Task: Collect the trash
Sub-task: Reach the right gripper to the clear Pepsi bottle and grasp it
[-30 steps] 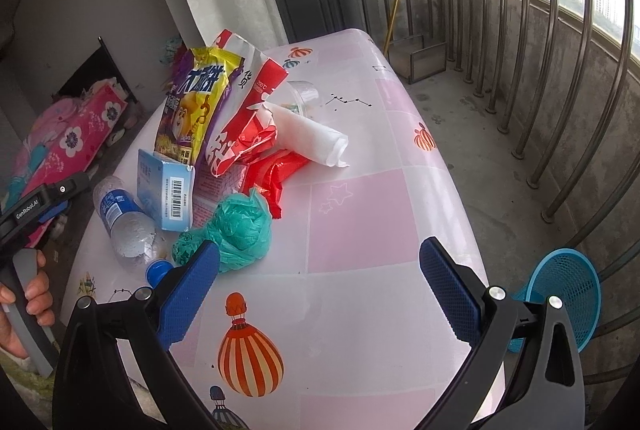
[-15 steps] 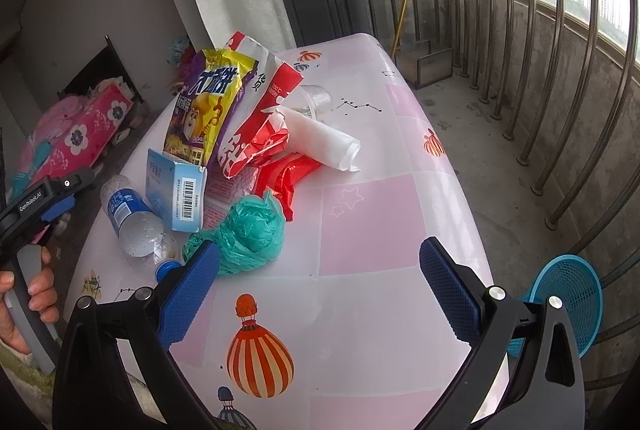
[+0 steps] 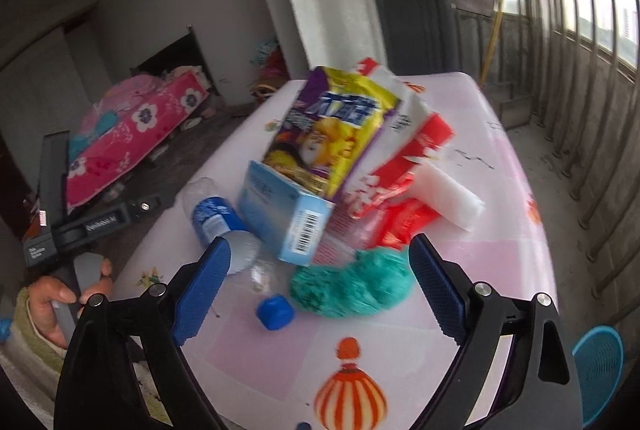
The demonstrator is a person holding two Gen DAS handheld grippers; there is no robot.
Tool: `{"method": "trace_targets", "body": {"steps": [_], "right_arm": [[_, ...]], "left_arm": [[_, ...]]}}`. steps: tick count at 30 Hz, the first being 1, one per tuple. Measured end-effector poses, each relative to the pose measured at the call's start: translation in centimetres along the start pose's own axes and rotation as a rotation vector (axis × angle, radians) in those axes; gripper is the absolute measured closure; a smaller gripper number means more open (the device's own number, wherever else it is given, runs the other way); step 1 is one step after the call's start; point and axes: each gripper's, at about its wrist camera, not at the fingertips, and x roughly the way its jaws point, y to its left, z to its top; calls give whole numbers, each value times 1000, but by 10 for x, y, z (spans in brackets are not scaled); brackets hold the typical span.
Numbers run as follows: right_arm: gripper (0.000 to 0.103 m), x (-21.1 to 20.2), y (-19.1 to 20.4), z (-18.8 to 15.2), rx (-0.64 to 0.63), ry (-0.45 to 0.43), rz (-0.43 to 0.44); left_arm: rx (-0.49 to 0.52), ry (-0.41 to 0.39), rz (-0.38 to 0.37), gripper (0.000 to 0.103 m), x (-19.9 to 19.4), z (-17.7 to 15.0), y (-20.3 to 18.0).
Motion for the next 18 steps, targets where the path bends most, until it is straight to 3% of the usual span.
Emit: {"method": "trace_targets", "body": {"steps": [3, 6, 13, 18], "right_arm": [[17, 30, 29, 9, -62, 53, 105], [18, 68, 54, 14, -126, 130, 147], [20, 131, 81, 16, -235, 310, 136], [23, 151, 92, 19, -303, 371, 133]], "left_arm": [[11, 9, -11, 9, 0, -6, 14], [15, 20, -30, 16, 3, -11, 27], [-47, 80, -115, 48, 29, -18, 58], [-65, 145, -200, 68, 57, -21, 66]]}}
